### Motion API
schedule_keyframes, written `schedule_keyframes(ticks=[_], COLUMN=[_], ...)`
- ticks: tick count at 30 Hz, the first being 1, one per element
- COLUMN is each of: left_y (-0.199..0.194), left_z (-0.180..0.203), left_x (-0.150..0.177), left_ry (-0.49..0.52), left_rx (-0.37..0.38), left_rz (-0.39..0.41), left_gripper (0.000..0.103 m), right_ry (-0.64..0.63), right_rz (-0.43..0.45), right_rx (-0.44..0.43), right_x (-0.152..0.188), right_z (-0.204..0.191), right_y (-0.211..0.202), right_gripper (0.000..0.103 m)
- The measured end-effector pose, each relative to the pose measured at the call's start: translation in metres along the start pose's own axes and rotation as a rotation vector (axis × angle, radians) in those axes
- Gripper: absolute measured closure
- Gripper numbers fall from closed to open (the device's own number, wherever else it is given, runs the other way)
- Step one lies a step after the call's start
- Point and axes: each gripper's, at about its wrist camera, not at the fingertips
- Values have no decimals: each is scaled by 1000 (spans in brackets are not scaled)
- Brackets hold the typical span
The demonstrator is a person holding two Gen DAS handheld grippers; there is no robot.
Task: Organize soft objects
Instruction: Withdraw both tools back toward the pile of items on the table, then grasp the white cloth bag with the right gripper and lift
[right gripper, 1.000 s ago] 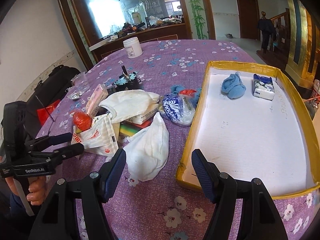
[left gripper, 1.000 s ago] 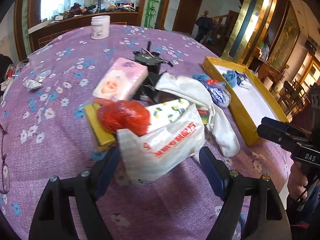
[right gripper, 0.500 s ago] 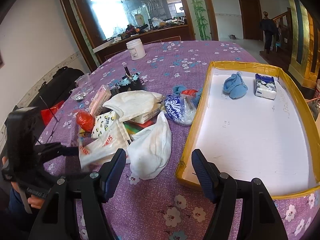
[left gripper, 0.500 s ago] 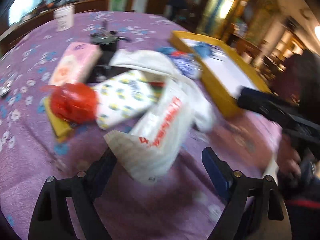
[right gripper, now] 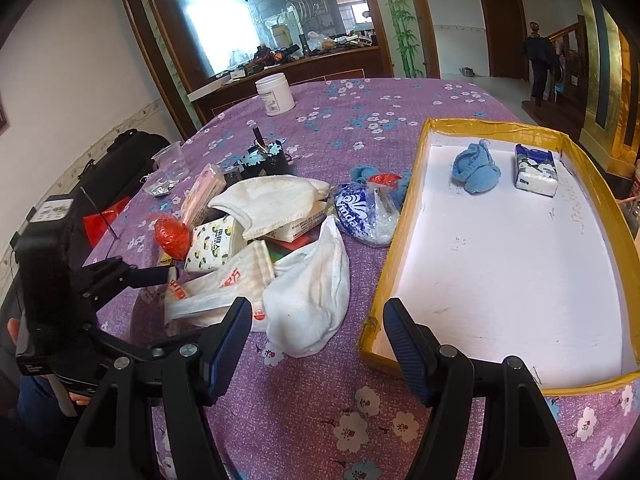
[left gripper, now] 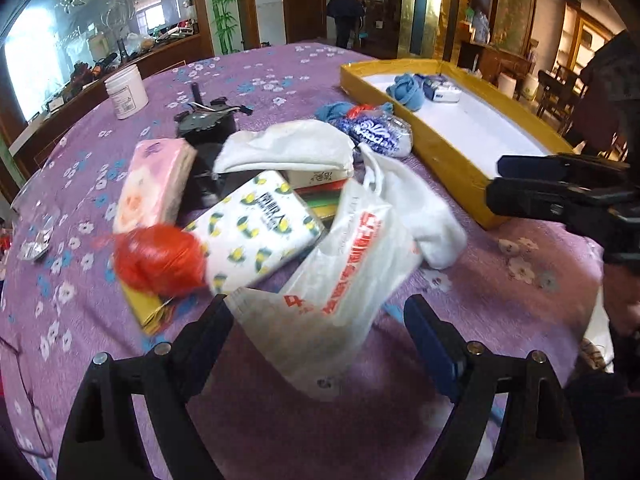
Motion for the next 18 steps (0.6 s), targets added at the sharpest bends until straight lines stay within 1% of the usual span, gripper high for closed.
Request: schedule_keyframes(ticks=[2, 3, 4, 5, 6, 9, 11, 15, 18], left_y=[11, 16, 21, 23, 21, 11, 3, -13, -23], left_z=[3, 4, 5, 4, 3, -4, -9, -17, -20], left_x=[-2, -2, -1, 0, 1, 6, 12, 22, 27], left_ry=[-1, -6, -13, -22, -33, -60, -83, -104, -110], left_rx=[-7, -26, -29, -21, -19, -16, -9, -19, -17], left_rz=[-24, -39, -52, -55, -48, -28, -20, -11, -6], left_gripper=[18, 30, 38, 40, 46, 56, 56, 56, 56], right_ry=[-4, -7, -11, -16, -25, -50, -75, -117, -162], right_rz=[-1, -2, -3, -5, -8, -17, -27, -58, -104], right_rx=[2, 2, 3, 5, 7, 14, 15, 27, 40], right_x=[0, 0, 0, 0, -1, -2, -3, -5, -2], right_z=[-1, -2, -2, -3, -4, -8, -13, -23, -34], right_y=[0, 1, 1, 1, 2, 6, 10, 22, 38], right_gripper=[30, 30, 30, 30, 30, 30, 30, 30, 30])
Point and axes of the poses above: each gripper's, at about its wrist camera, not at the fingertips, and y roughly the way its jaws point, z to its right, x to its underside, and after that the axes turned 9 degrees about z, right-handed
